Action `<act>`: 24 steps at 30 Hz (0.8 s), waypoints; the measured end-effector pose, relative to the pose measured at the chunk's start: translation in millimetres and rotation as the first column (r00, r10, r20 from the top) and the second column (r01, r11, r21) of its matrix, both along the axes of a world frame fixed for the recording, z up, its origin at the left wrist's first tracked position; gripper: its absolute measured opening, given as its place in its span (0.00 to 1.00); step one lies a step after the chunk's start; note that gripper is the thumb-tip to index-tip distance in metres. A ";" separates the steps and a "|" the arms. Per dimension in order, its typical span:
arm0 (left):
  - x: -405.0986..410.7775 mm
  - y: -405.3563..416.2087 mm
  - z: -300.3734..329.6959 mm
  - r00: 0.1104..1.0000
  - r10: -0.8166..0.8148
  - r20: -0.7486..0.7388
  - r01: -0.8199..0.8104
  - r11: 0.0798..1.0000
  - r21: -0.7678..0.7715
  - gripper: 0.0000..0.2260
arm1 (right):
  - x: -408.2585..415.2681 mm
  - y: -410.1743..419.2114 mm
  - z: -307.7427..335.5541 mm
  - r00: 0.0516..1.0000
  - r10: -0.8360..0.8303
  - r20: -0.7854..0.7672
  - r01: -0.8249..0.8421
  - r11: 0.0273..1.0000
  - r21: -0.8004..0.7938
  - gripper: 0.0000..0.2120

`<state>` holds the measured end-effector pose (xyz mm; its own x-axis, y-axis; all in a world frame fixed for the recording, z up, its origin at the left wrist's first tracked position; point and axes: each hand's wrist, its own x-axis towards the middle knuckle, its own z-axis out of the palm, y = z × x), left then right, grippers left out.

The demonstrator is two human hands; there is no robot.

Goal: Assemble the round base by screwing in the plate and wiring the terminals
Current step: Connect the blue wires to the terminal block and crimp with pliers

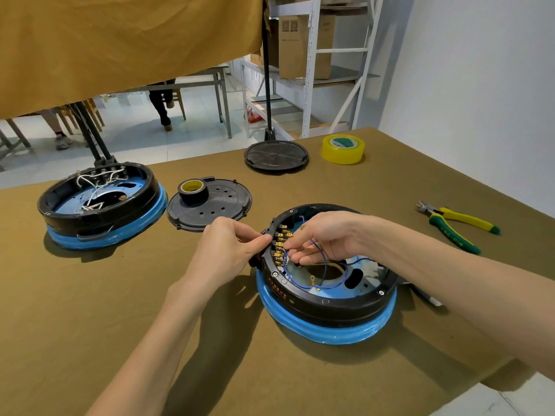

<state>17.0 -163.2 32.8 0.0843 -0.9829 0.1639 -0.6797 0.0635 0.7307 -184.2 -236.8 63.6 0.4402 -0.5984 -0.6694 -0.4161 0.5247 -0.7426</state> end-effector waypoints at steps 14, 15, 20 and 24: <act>1.6 -1.2 1.0 1.000 0.004 0.014 -0.004 1.000 0.014 0.07 | 1.4 -2.8 1.9 0.999 -0.033 -0.015 0.033 0.998 0.046 0.06; 1.3 -1.3 0.8 1.000 -0.001 0.016 0.001 1.000 0.012 0.08 | 1.8 -3.0 2.4 0.999 -0.034 -0.013 0.034 0.998 0.053 0.05; -1.3 -0.4 1.6 0.998 -0.022 0.062 0.023 1.000 -0.014 0.07 | 7.0 -4.7 7.0 0.999 0.000 -0.035 0.001 1.000 0.027 0.05; -1.5 0.8 4.4 0.998 -0.034 0.060 0.034 0.999 -0.011 0.07 | 9.2 -3.3 9.1 0.999 0.011 -0.036 -0.011 1.000 0.011 0.06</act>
